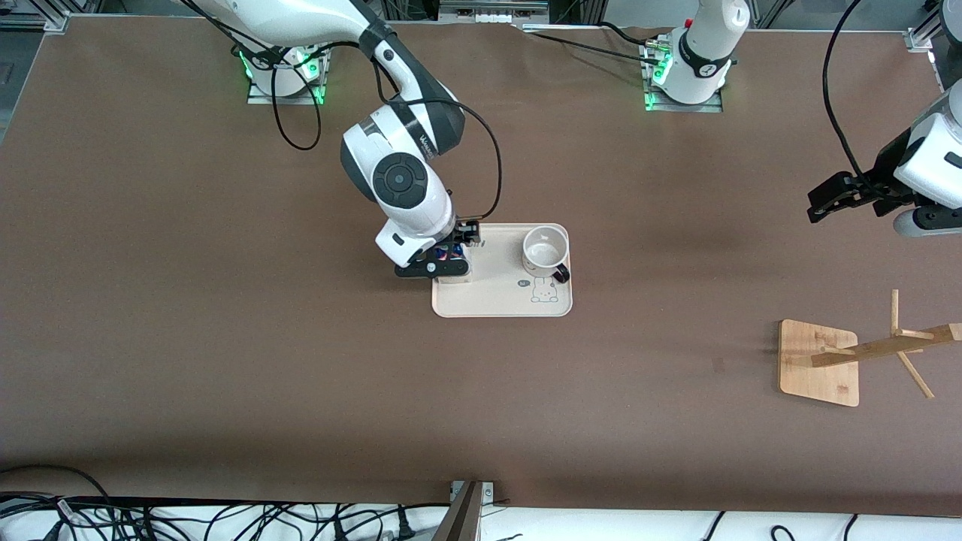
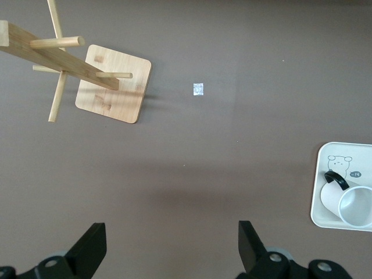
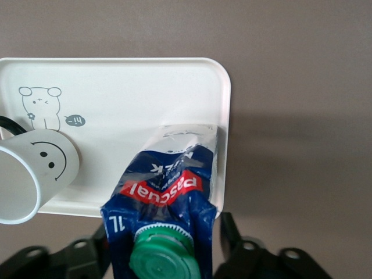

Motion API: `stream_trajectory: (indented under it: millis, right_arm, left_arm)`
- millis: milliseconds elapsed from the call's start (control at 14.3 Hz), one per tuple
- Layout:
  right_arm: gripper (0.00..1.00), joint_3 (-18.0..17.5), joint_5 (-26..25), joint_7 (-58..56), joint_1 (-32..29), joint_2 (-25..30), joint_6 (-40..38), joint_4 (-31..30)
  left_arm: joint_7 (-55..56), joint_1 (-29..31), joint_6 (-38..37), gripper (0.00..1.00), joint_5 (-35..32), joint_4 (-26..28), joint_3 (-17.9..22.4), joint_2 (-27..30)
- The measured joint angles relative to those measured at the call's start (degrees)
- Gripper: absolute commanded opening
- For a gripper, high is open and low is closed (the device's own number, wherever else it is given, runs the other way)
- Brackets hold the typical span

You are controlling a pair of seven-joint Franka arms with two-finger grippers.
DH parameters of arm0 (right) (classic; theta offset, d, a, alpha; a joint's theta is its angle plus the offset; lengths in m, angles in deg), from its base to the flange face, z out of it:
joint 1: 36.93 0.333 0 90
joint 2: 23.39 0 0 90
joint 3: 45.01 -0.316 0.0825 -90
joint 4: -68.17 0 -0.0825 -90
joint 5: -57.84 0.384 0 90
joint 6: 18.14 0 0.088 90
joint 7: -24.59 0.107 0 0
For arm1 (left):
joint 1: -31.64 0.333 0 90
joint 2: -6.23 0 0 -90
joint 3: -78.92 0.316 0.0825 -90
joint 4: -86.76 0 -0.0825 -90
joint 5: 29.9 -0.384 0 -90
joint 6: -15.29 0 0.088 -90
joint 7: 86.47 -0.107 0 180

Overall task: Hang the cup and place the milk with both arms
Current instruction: 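Lift the carton with the right gripper while the left gripper reaches the mug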

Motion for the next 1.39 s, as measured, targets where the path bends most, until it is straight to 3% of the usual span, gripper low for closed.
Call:
stream_trajectory:
  millis: [627, 976, 1394]
  right_arm:
    - [0.34, 0.05, 0.29, 0.05, -0.08, 0.35, 0.2, 0.58]
    - [0.34, 0.64, 0.27, 0.0, -0.05, 6.71, -3.02, 1.72]
    - [0.34, 9.7, 0.26, -6.5, -0.35, 18.04, -16.74, 3.52]
  left_arm:
    - [0.0, 0.0, 0.0, 1.0, 0.0, 0.0, 0.0, 0.0]
    - [0.0, 0.01, 0.03, 1.0, 0.0, 0.0, 0.0, 0.0]
    - [1.13, 0.04, 0.16, 1.0, 0.0, -0.01, -0.85, 0.0]
